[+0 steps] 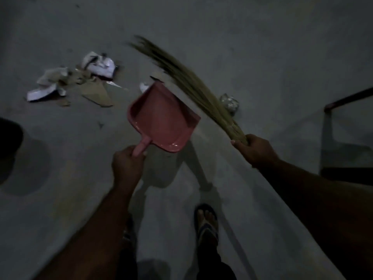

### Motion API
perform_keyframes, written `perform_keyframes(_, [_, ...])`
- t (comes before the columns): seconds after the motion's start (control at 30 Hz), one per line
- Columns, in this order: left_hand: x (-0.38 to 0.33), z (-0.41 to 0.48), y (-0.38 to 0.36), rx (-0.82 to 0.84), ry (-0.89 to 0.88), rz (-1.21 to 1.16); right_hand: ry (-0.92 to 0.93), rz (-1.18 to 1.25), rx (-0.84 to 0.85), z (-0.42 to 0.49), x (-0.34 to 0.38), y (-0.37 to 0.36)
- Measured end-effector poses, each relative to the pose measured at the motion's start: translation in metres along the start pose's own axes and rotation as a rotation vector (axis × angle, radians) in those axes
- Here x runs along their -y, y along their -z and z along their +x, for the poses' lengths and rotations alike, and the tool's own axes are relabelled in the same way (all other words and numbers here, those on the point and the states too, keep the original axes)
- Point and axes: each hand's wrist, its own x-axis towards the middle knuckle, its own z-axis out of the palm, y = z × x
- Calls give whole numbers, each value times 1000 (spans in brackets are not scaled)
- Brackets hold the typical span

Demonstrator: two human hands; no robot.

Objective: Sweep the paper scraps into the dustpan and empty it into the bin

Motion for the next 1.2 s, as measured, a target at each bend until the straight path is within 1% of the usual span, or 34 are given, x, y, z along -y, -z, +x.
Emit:
perform_keyframes(0.13, [-14, -3, -92, 148, -25, 97, -126, -11, -49, 32, -88, 24])
perform_keyframes(0.2, [-10, 0, -127, 182, -29, 156, -170, -33, -91, 51, -124, 32])
perform_keyframes(0.3, [2, 5, -163, 205, -57, 241, -244, -23, -110, 81, -159, 38])
perform_keyframes(0.4, [10, 13, -191, 213, -77, 320, -361, 47, -62, 103, -179, 31])
perform_keyframes(0.43, [10, 17, -199, 211, -77, 380, -392, 47, -40, 108, -183, 26])
perform_keyframes(0.53, [3, 28, -223, 220, -22, 601, -387, -20, 11, 116, -190, 4])
perform_keyframes(0.63, [-12, 44, -242, 245, 14, 661, -303, -95, 24, 115, -199, -14])
perform_keyframes(0.73, [-20, 68, -255, 377, 38, 621, -251, -129, 5, 104, -217, -27])
perform_keyframes(0.8, [-24, 82, -257, 412, 35, 596, -225, -139, -6, 94, -230, -33])
perform_keyframes(0.93, [-18, 87, -259, 372, 29, 537, -170, -152, -58, 71, -251, -42])
perform_keyframes(1.07, [3, 73, -255, 267, 8, 420, -91, -196, -135, 46, -264, -54])
perform_keyframes(1.13, [12, 62, -251, 260, 4, 323, -43, -201, -136, 38, -264, -61])
perform_keyframes(1.2, [20, 53, -243, 279, 48, 225, 0, -199, -138, 32, -259, -68])
